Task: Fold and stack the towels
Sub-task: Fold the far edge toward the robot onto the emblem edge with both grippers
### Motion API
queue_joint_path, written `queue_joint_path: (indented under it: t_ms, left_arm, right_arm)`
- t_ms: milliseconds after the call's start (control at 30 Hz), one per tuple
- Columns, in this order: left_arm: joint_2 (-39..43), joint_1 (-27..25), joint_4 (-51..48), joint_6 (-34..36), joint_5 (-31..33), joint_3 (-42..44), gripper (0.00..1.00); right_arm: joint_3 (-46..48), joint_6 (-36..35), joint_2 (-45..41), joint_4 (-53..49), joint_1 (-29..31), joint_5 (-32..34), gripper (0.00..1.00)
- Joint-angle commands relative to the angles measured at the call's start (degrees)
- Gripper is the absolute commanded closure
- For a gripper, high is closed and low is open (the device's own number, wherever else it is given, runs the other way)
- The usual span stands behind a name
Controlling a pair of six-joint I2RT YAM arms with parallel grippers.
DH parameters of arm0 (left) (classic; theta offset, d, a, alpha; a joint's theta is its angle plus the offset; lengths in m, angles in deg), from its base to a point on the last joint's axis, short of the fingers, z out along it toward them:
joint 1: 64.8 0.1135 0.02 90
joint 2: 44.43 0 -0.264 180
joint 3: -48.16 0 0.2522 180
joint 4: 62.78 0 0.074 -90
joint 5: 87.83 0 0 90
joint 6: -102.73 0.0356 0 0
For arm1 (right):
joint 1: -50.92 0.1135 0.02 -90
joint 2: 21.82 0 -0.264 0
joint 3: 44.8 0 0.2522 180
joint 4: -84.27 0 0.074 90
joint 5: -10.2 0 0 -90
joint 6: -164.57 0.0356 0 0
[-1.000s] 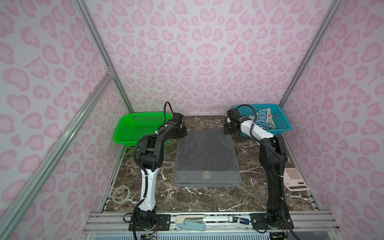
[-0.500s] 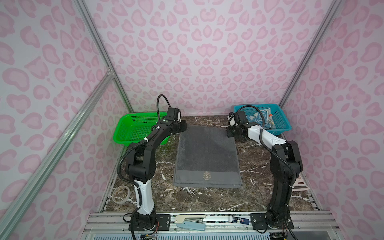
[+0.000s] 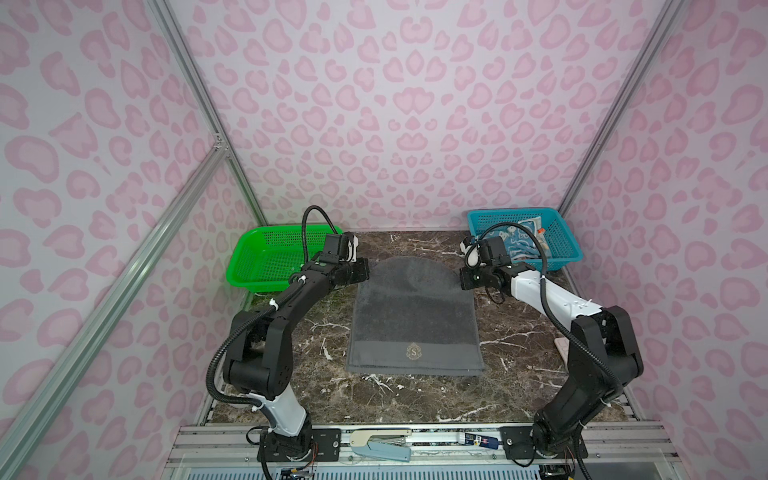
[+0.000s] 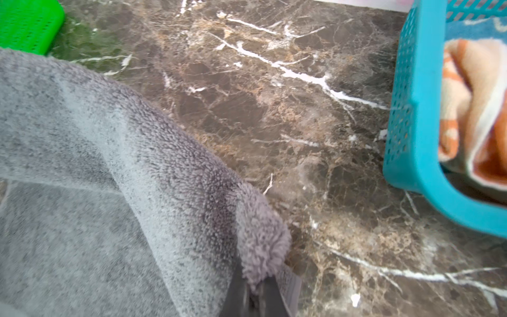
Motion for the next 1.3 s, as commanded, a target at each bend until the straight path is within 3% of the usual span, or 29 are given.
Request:
queue_joint_path:
  t_ms: [0,600,767,900,1100,1267]
  left_arm:
    - [3.8,-0.1,2.5,1.2,-1.9,3.2,0.97]
    - [21.2,-0.4,-3.2,-0.3,-3.4,22.2,0.97]
    - [23.8,-0.8,-4.2,-3.6,-2.4,27.8,0.94]
    - [27.4,-1.4,-7.4,-4.1,-2.5,31.2,0.80]
    - [34.3,-1.4,-11.7,-5.0,0.5,33.0,0.53]
    - [35.9,-1.4,-14.8,-3.4,3.7,28.5,0.45]
  right_arm:
    - [3.5,-0.2,-3.0,1.6,0.8,-0.4,1.00]
    - [23.4,5.8,-22.2,-1.7,7.8,2.4,0.95]
    - [29.8,10.2,-25.4,-1.2,9.7,2.1,0.78]
    - [33.6,12.3,-30.4,-2.9,12.0,2.9,0.64]
    - [36.8,13.2,-42.2,-6.1,12.2,3.2,0.53]
    - [39.0,14.5,-51.3,-1.5,12.2,4.0,0.41]
